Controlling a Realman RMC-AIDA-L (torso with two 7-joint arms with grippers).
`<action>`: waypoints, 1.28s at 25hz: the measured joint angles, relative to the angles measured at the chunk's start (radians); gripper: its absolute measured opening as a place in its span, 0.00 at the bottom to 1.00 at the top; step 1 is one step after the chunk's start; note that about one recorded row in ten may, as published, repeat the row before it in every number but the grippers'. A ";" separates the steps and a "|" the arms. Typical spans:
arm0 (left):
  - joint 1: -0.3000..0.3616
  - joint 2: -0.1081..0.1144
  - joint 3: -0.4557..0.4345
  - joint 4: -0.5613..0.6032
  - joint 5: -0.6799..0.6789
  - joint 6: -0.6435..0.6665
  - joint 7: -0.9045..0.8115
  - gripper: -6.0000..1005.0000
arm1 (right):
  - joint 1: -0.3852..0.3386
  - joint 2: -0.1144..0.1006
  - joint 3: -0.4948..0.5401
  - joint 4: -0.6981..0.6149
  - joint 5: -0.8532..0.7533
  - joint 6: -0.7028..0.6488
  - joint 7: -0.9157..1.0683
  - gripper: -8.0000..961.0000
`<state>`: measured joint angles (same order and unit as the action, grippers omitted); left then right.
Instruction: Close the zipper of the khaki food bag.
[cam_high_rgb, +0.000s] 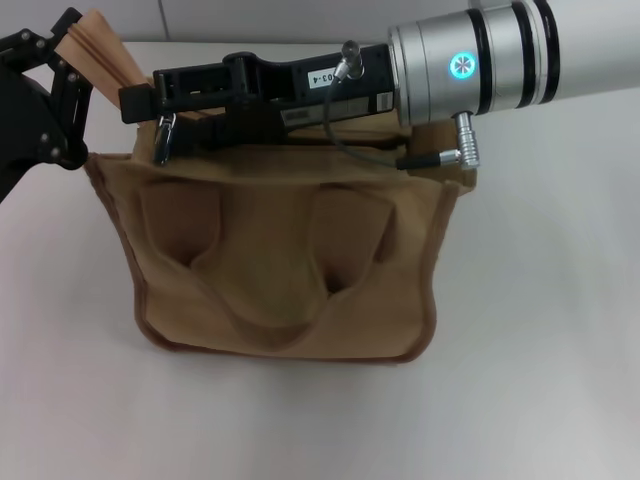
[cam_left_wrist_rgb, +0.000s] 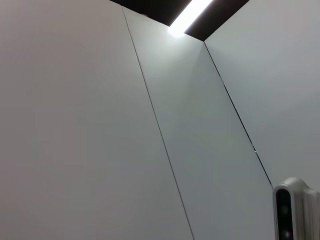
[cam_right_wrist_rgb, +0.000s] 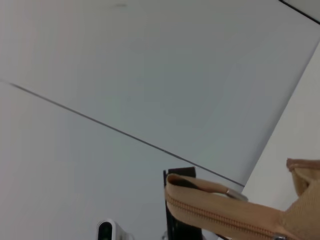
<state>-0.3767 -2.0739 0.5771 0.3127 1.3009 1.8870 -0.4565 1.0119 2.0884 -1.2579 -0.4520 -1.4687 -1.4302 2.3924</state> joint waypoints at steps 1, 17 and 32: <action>0.000 0.000 0.000 0.000 0.000 0.000 -0.001 0.02 | 0.001 0.000 0.000 0.003 0.000 0.001 0.000 0.82; 0.002 0.000 0.004 -0.001 0.000 0.014 -0.002 0.02 | 0.004 0.000 -0.020 0.002 -0.003 0.037 -0.003 0.82; 0.004 0.000 0.007 -0.011 -0.001 0.042 0.006 0.02 | 0.009 0.004 -0.079 0.002 0.000 0.104 -0.039 0.26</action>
<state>-0.3723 -2.0739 0.5843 0.3015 1.3002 1.9287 -0.4504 1.0212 2.0923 -1.3372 -0.4501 -1.4689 -1.3259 2.3537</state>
